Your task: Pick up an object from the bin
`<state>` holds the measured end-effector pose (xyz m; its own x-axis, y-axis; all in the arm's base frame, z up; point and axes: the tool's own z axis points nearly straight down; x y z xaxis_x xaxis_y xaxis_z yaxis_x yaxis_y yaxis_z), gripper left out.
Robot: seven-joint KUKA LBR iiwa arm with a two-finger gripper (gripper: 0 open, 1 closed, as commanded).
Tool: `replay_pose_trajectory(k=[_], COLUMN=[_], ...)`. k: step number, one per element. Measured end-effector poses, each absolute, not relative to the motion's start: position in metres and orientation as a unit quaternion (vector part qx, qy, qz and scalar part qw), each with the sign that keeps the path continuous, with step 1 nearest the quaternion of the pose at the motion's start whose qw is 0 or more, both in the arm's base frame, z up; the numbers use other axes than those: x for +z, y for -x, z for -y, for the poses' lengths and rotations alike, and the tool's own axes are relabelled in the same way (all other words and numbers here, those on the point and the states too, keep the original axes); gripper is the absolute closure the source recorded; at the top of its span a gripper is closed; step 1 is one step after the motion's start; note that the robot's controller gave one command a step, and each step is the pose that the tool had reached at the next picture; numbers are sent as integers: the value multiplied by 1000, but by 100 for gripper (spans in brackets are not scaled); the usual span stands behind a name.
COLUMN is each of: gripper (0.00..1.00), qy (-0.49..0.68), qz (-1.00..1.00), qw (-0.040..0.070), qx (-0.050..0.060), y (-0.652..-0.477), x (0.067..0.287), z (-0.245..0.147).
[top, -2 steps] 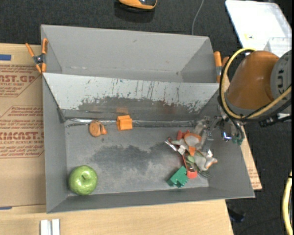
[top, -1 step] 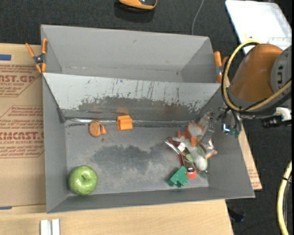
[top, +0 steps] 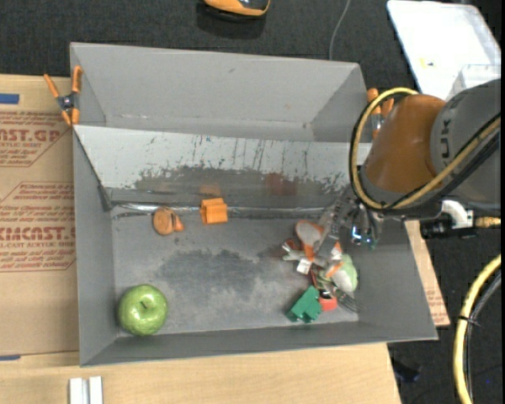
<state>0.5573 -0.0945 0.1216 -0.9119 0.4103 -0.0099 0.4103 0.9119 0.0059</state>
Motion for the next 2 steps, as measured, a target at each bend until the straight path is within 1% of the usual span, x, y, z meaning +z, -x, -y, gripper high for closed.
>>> replay_pose_trajectory(k=[1,2], gripper=[0,100], qy=[-12,-182], qz=[-1000,-983], qw=[13,8], qx=[-2,-1], y=[-550,-581], x=[105,77], z=[101,86])
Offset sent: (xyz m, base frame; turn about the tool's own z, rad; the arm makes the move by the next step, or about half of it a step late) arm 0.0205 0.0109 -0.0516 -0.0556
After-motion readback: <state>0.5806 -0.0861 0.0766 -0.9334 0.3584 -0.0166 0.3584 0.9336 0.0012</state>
